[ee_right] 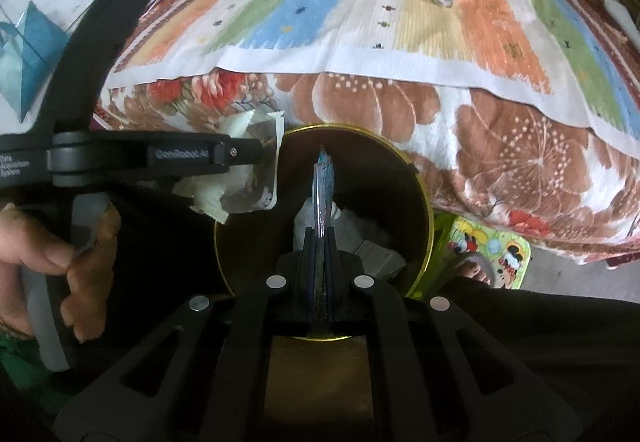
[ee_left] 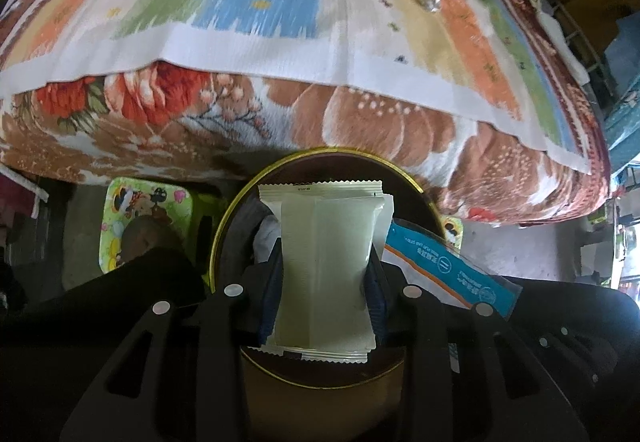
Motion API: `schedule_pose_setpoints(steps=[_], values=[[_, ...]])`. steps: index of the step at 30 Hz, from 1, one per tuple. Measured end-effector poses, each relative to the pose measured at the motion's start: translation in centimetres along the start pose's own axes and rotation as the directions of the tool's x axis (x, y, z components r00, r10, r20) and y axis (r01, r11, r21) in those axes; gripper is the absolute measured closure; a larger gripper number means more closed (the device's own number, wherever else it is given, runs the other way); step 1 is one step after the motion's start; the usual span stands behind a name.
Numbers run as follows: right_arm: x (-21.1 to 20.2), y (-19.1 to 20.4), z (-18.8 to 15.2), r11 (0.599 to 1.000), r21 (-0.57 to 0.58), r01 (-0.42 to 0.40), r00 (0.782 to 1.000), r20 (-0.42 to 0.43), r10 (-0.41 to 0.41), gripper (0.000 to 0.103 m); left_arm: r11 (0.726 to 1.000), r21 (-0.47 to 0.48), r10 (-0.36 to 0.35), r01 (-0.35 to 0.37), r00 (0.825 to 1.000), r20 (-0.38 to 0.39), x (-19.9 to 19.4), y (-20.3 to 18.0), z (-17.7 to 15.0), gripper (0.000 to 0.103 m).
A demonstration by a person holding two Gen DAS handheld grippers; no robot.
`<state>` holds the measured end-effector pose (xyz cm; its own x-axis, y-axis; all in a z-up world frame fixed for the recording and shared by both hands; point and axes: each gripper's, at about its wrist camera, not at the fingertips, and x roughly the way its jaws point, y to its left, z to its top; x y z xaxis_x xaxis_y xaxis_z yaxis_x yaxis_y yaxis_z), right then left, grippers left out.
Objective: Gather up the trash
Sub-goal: 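Lower both tools into the bin and open them to drop the items, then withdraw both open tools from the bin toward the wrapper and clear cup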
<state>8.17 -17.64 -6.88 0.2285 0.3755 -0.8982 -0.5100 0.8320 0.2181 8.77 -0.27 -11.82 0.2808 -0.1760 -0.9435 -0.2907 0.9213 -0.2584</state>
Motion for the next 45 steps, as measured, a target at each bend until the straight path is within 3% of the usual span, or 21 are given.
schedule_pose_setpoints(steps=[12, 15, 16, 17, 18, 24, 31, 34, 38, 45], values=[[4.6, -2.6, 1.1, 0.990, 0.139, 0.014, 0.994, -0.107, 0.001, 0.099, 0.996, -0.083, 0.041, -0.045, 0.998, -0.054, 2.8, 1.4, 1.3, 0.068], [5.8, -3.2, 1.3, 0.984, 0.180, 0.015, 0.991, -0.130, 0.008, 0.099, 0.995, -0.096, 0.019, -0.025, 0.998, -0.062, 3.4, 1.5, 1.6, 0.052], [6.2, -3.5, 1.4, 0.981, 0.192, 0.016, 0.990, -0.139, 0.011, 0.090, 0.995, -0.100, 0.016, -0.022, 0.998, -0.055, 3.5, 1.5, 1.7, 0.039], [6.7, -3.8, 1.5, 0.977, 0.213, 0.021, 0.989, -0.149, 0.011, 0.080, 0.994, -0.107, 0.017, -0.021, 0.999, -0.035, 3.4, 1.6, 1.9, 0.033], [7.0, -4.0, 1.5, 0.973, 0.229, 0.027, 0.988, -0.152, 0.008, 0.064, 0.994, -0.109, 0.027, -0.030, 0.999, -0.025, 3.3, 1.6, 2.1, 0.033], [7.7, -4.5, 1.8, 0.968, 0.247, 0.041, 0.988, -0.152, -0.003, 0.063, 0.985, -0.172, 0.030, -0.031, 0.999, -0.010, 2.8, 2.7, 2.4, 0.033], [6.7, -4.4, 1.9, 0.971, 0.237, 0.034, 0.993, -0.121, -0.005, 0.054, 0.982, -0.184, 0.039, -0.031, 0.999, 0.036, 1.4, 3.0, 2.9, 0.029], [5.9, -4.2, 2.1, 0.974, 0.225, 0.029, 0.995, -0.096, -0.007, 0.051, 0.983, -0.179, 0.044, -0.031, 0.997, 0.068, 0.2, 3.0, 3.2, 0.022], [4.6, -4.0, 2.3, 0.977, 0.213, 0.011, 0.998, -0.059, 0.001, 0.040, 0.982, -0.188, 0.004, 0.024, 0.989, 0.149, -2.0, 3.4, 2.9, 0.009], [1.9, -3.3, 2.8, 0.987, 0.161, 0.005, 1.000, 0.023, -0.009, 0.023, 0.989, -0.150, 0.017, 0.015, 0.978, 0.207, -3.8, 3.0, 2.7, 0.006]])
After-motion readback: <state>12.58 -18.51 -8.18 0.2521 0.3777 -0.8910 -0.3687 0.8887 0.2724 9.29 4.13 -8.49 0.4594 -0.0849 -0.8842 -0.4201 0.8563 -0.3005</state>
